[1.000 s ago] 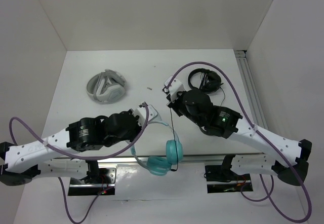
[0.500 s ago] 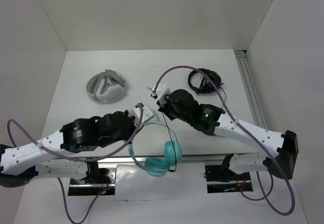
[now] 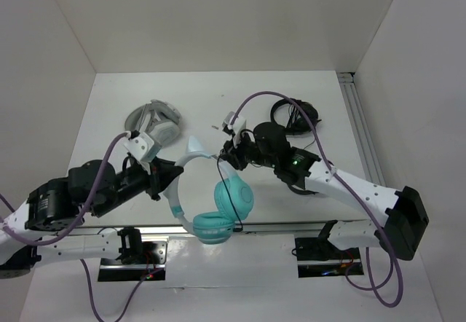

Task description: Wrap the headphones

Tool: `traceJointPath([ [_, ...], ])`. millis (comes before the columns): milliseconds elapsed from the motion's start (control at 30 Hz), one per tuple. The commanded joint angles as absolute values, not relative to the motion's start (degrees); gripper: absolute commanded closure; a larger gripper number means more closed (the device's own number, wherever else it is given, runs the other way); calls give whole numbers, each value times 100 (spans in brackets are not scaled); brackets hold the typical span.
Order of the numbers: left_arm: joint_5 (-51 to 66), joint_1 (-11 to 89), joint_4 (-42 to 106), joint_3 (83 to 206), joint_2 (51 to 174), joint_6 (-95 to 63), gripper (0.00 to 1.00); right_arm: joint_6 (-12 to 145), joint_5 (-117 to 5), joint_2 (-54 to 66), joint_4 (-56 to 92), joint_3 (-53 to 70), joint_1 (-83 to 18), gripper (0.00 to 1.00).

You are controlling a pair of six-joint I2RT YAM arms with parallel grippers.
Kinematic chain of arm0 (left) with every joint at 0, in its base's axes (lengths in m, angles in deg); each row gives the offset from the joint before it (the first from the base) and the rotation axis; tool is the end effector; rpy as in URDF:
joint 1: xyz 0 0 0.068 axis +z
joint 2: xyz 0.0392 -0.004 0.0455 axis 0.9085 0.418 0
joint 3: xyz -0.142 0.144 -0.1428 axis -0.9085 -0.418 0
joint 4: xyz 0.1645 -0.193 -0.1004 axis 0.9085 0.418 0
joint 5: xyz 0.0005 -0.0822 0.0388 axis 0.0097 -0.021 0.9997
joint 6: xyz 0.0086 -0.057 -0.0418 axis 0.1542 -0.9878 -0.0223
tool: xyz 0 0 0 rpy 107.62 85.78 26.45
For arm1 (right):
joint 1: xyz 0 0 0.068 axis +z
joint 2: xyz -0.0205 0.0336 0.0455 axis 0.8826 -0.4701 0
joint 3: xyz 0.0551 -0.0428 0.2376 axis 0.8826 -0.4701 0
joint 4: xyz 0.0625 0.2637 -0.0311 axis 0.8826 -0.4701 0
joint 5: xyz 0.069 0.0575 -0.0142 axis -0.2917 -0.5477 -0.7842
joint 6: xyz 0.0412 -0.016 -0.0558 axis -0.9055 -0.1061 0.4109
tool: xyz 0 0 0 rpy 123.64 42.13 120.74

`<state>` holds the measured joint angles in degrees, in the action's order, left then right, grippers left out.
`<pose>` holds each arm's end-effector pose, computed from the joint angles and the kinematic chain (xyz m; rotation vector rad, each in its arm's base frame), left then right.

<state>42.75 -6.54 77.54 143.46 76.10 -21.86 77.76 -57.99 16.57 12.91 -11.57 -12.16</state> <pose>0.0707 -0.1305 0.4253 0.5011 1.7346 -0.7157 0.2045 0.2569 0.2837 -1.0048 1.7110 0.6814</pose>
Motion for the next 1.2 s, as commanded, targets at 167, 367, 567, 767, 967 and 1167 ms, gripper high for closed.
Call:
traceJointPath([
  [167,4623,-686,5828,14624,8058,-3504,100,6839,-7138,523,3951,-1713,-1520,62],
  [367,5660,-686,5660,14554,7883,-4216,100,6180,-7559,-303,5375,-2161,-1862,60],
  [567,6670,-686,7187,15404,8066,-5877,100,5915,-7895,-928,5975,-2503,-2135,64],
  [767,7594,-686,8172,15871,8260,-6432,100,5757,-7781,-981,6388,-3162,-2135,95],
  [967,8550,-686,10068,16583,8822,-7537,100,5703,-6096,411,5775,-3830,-1224,100],
  [1167,9018,-240,10943,16865,9358,-7709,100,5634,-3555,1742,4246,-3910,956,100],
])
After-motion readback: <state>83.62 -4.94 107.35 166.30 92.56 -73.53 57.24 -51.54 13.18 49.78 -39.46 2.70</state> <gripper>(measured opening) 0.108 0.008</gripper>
